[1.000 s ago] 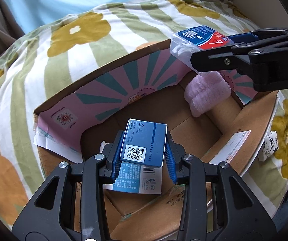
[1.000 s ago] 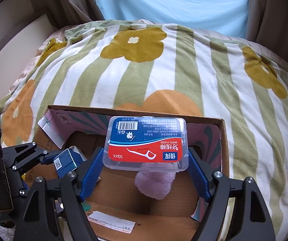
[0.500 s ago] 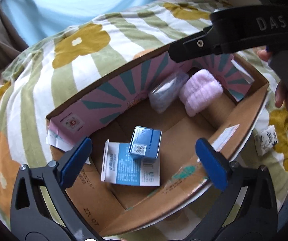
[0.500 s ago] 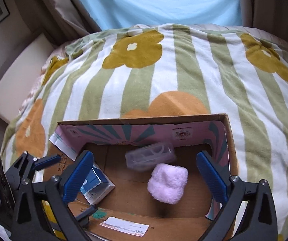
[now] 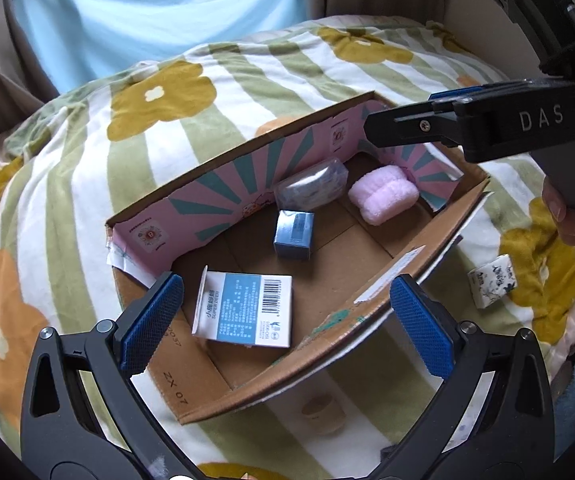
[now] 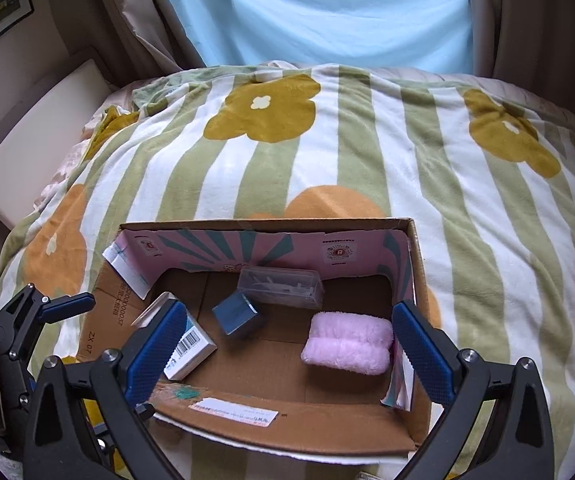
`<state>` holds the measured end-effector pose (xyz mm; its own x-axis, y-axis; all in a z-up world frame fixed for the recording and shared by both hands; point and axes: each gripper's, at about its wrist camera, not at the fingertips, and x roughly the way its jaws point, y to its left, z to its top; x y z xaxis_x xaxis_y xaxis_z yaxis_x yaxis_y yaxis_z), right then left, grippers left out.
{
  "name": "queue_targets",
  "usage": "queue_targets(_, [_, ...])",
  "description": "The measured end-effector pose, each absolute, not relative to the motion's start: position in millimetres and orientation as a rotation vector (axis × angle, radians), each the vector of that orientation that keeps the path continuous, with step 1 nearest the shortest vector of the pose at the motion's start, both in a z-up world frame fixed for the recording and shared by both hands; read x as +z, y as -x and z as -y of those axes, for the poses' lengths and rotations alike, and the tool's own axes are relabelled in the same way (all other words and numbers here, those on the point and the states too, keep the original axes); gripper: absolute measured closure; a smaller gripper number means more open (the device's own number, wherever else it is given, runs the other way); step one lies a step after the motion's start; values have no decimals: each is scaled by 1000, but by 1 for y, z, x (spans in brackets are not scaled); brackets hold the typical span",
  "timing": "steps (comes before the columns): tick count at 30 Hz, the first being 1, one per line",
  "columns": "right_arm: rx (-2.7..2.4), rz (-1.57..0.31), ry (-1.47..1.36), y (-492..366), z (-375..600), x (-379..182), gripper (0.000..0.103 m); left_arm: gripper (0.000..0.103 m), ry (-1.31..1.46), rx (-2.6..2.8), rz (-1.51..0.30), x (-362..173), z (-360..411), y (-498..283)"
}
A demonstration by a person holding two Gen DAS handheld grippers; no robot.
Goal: Organize objects
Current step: 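Carry both items into the pink box and open both tools to release them, then grasp the black jar with the left tool while the right tool grasps the white sock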
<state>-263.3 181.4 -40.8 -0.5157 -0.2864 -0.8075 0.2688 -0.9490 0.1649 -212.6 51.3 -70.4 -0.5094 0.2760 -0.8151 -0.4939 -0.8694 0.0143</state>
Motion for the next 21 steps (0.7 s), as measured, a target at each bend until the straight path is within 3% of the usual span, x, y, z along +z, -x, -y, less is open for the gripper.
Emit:
queue_targets(10, [-2485,28,-1186,203,-199,-5,0,0,1136,2404,-318,-36,-33,168])
queue_targets(21, [-2381,-109,-1094,116,-209,12,0,0,1057,2317,-463,-12,-21,99])
